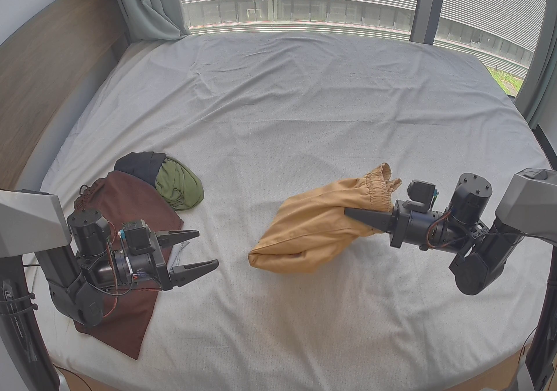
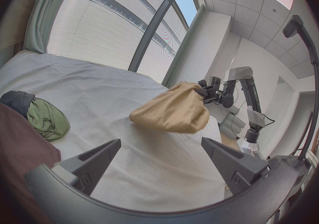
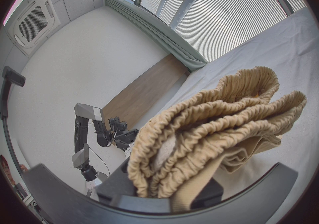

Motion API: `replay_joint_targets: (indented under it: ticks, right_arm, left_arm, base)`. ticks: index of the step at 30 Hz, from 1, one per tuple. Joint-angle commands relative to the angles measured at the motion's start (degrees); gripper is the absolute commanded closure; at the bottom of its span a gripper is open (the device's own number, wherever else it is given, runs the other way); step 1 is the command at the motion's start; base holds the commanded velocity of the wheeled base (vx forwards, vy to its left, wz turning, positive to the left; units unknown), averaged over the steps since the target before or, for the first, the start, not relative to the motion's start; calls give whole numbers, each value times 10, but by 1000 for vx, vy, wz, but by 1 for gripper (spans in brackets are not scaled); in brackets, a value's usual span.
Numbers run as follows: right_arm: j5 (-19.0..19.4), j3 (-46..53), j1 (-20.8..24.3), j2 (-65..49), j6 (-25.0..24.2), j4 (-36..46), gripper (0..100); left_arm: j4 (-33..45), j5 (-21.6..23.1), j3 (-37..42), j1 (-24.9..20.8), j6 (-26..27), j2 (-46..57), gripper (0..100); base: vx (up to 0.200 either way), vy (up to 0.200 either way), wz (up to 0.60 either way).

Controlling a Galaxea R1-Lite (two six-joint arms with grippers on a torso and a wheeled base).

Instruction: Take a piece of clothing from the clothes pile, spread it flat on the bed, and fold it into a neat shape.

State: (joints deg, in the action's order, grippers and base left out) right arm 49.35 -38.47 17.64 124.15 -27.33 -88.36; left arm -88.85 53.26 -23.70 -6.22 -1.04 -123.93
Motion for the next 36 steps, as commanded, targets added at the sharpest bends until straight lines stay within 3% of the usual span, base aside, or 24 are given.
replay_joint_targets:
  ticks: [1, 18, 36]
  right_arm:
    - [3, -50, 2, 6, -25, 0, 100]
    - [0, -269, -3, 130, -123, 0, 100]
    - [-3, -320, -9, 191, -125, 0, 100]
  left_arm:
    - [0, 0, 0, 1, 0, 0, 0]
    - [0, 0, 0, 0, 0, -1, 0]
    - [0, 0, 1, 0, 1, -2, 0]
  base:
    - [0, 0, 0]
    - [0, 0, 0]
    - [0, 0, 0]
